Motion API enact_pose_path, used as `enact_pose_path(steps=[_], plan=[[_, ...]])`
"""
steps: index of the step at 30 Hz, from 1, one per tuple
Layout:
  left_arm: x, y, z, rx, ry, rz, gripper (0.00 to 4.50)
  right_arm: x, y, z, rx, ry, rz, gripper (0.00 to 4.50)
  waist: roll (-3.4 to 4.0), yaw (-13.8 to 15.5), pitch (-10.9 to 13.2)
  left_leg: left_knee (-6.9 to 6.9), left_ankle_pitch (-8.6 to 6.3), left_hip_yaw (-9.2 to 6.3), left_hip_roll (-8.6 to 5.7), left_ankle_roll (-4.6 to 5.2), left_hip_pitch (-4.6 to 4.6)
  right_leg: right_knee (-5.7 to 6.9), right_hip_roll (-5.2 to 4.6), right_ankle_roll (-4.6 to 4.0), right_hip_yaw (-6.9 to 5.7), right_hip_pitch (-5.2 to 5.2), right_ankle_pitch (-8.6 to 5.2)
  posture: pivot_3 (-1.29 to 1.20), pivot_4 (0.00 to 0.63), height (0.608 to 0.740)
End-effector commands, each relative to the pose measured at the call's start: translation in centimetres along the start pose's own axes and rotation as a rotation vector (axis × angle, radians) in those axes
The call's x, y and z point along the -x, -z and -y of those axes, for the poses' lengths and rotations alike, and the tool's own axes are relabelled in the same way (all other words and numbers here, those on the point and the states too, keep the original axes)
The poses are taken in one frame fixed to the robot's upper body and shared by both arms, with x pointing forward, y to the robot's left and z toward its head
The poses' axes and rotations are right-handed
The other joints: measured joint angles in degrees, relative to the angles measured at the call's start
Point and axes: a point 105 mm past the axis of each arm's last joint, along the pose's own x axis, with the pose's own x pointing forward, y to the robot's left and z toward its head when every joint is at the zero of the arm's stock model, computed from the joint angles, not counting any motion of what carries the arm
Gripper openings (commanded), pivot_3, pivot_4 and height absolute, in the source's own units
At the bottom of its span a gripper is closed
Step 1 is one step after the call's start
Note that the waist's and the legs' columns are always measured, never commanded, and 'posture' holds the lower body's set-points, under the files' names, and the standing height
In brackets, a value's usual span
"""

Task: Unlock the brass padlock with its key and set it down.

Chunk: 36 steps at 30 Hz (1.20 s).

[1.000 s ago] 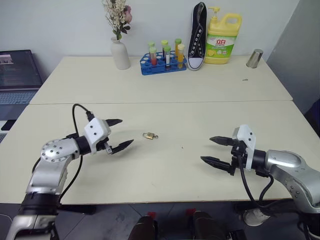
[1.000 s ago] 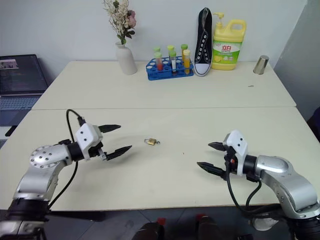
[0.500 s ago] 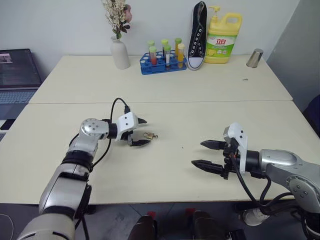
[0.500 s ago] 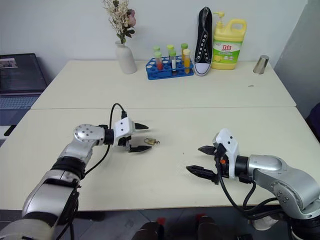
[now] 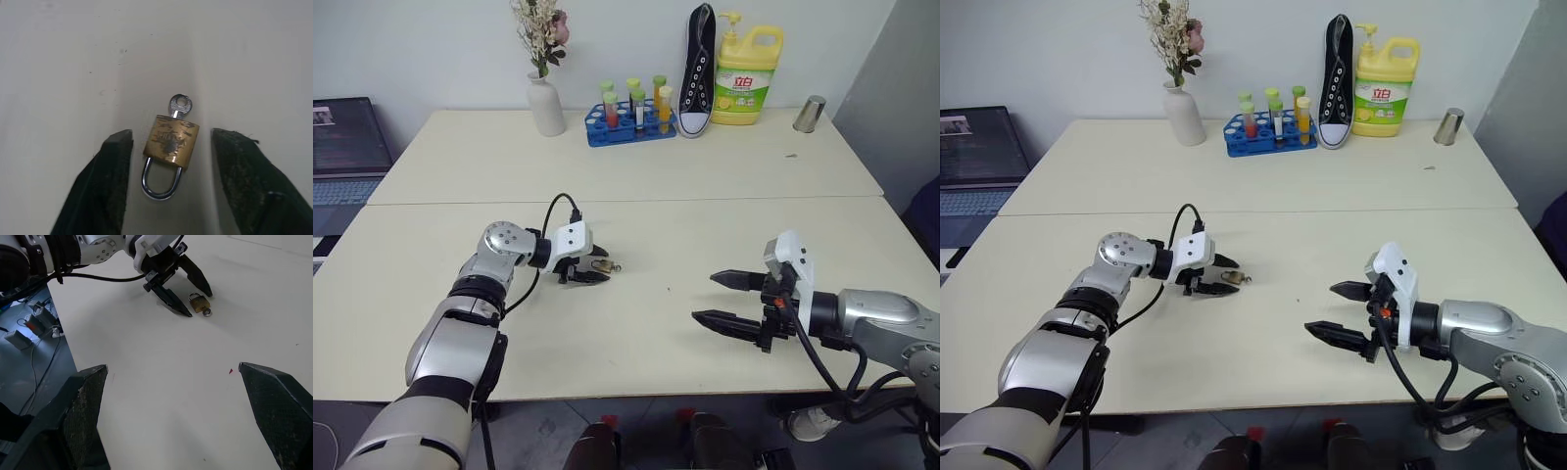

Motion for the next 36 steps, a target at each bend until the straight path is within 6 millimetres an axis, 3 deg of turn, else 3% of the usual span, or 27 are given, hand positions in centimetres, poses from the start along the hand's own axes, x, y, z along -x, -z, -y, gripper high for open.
enact_pose_path(steps=[1, 3, 11, 15, 21, 25, 28, 30, 32, 36], plan=[[0.0, 2.1, 1.2, 0.039, 0.044, -0.091, 1.37, 0.2, -1.1, -0.2, 0.094, 0.019, 0.020, 4.50, -0.02, 0.00, -0.03, 0.00, 0.00, -0.01, 0.01, 0.00, 0.02, 0.01, 0.01, 0.00, 0.00, 0.01, 0.00, 0.00, 0.150, 0.740], [0.1, 2.3, 1.3, 0.033, 0.056, -0.106, 0.93, 0.2, -1.0, -0.2, 0.121, 0.020, 0.006, 4.50, -0.02, -0.02, -0.04, 0.02, 0.00, -0.03, 0.03, 0.01, 0.03, 0.03, 0.03, 0.01, -0.03, 0.02, 0.00, 0.00, 0.150, 0.740], [0.3, 2.7, 1.7, 0.038, 0.061, -0.110, 0.93, 0.2, -0.7, 0.0, 0.158, 0.031, -0.009, 4.50, -0.04, -0.16, -0.12, 0.04, 0.01, -0.03, 0.04, 0.01, 0.04, 0.05, 0.04, 0.01, -0.02, 0.03, 0.00, 0.00, 0.150, 0.740], [0.7, 1.4, 1.1, 0.002, 0.034, -0.035, 0.93, 0.4, -0.8, 0.2, 0.176, 0.041, -0.001, 4.50, -0.04, -0.21, -0.12, 0.04, 0.01, -0.03, 0.05, 0.01, 0.04, 0.05, 0.04, 0.01, -0.02, 0.03, 0.00, 0.00, 0.150, 0.740], [2.3, -2.7, 0.5, -0.234, -0.135, 0.173, 0.93, 1.3, 0.1, 1.0, 0.251, 0.104, -0.002, 4.50, -0.06, -0.33, -0.10, 0.00, 0.01, -0.04, 0.10, 0.00, -0.06, -0.03, 0.00, 0.00, 0.02, -0.06, 0.00, 0.00, 0.150, 0.740], [3.5, -6.1, 2.5, -0.462, -0.299, 0.283, 0.93, 1.7, 1.3, 1.7, 0.266, 0.142, 0.004, 4.50, -0.09, 0.09, -0.08, 0.01, 0.01, -0.04, 0.26, -0.01, -0.10, -0.09, -0.18, 0.00, 0.10, -0.05, 0.00, 0.00, 0.150, 0.740], [3.6, -6.9, 3.8, -0.560, -0.361, 0.290, 0.93, 1.4, 1.5, 1.8, 0.268, 0.129, 0.029, 4.50, -0.09, 0.38, -0.08, 0.07, 0.01, -0.02, 0.20, -0.01, -0.09, -0.06, -0.22, 0.01, 0.10, -0.03, 0.00, 0.00, 0.150, 0.740], [3.7, -7.5, 5.5, -0.821, -0.396, 0.252, 0.93, 0.8, 2.0, 1.4, 0.212, 0.072, 0.026, 4.50, -0.09, 0.38, -0.08, 0.05, 0.01, 0.00, 0.22, -0.01, 0.01, -0.06, -0.21, 0.01, 0.11, 0.04, 0.00, 0.00, 0.150, 0.740], [3.7, -7.8, 6.1, -0.972, -0.414, 0.238, 0.93, 0.4, 2.1, 1.0, 0.176, 0.025, 0.030, 4.50, -0.09, 0.55, -0.08, 0.04, 0.01, -0.01, 0.19, -0.01, 0.02, -0.07, -0.20, 0.01, 0.10, 0.05, 0.00, 0.00, 0.150, 0.740], [3.8, -8.3, 6.0, -1.030, -0.460, 0.260, 0.93, -0.4, 1.8, 1.0, 0.138, -0.007, 0.056, 4.50, -0.10, 0.60, -0.08, 0.05, 0.01, 0.00, 0.12, -0.01, 0.00, -0.07, -0.19, 0.01, 0.08, 0.05, 0.00, 0.00, 0.150, 0.740]])
